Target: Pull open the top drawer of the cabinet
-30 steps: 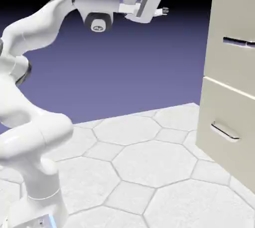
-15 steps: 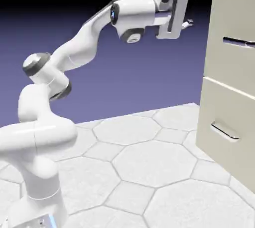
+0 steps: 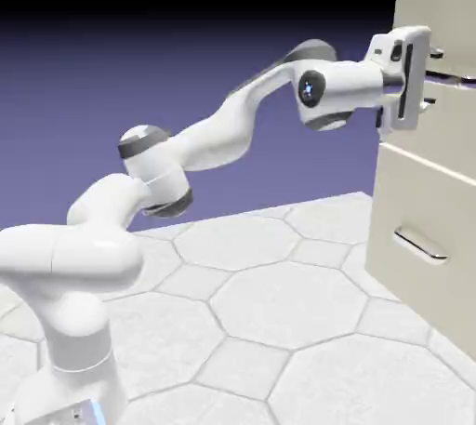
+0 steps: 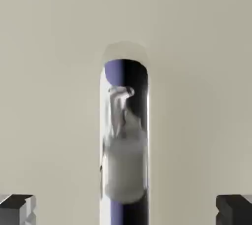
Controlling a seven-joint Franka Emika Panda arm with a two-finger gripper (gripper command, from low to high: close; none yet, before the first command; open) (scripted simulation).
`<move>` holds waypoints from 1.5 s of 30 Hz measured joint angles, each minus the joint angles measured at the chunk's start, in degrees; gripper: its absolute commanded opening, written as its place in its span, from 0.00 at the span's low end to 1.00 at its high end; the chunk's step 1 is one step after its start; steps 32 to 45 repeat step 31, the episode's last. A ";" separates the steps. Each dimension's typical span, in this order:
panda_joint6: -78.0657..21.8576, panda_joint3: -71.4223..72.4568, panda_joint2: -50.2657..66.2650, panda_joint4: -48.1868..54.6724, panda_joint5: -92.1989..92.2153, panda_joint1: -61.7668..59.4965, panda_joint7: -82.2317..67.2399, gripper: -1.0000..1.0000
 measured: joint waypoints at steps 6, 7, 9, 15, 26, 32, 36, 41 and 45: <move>-3.19 -0.94 -0.75 -8.30 -0.78 5.13 -1.51 0.00; -3.97 -1.23 -0.95 -10.37 -0.99 6.43 -1.89 0.00; -5.51 -1.87 -1.38 -14.52 -1.52 9.06 -2.60 0.00; -9.98 -4.43 -2.90 -26.98 -3.95 17.18 -4.40 0.00; -17.27 -13.31 -8.17 -49.81 -13.65 33.23 -5.88 0.00; -18.37 -16.52 -10.05 -54.54 -17.31 36.96 -5.80 1.00; -18.37 -16.52 -10.05 -54.54 -17.31 36.96 -5.80 1.00; -18.37 -16.52 -10.05 -54.54 -17.31 36.96 -5.80 1.00; -18.37 -16.52 -10.05 -54.54 -17.31 36.96 -5.80 1.00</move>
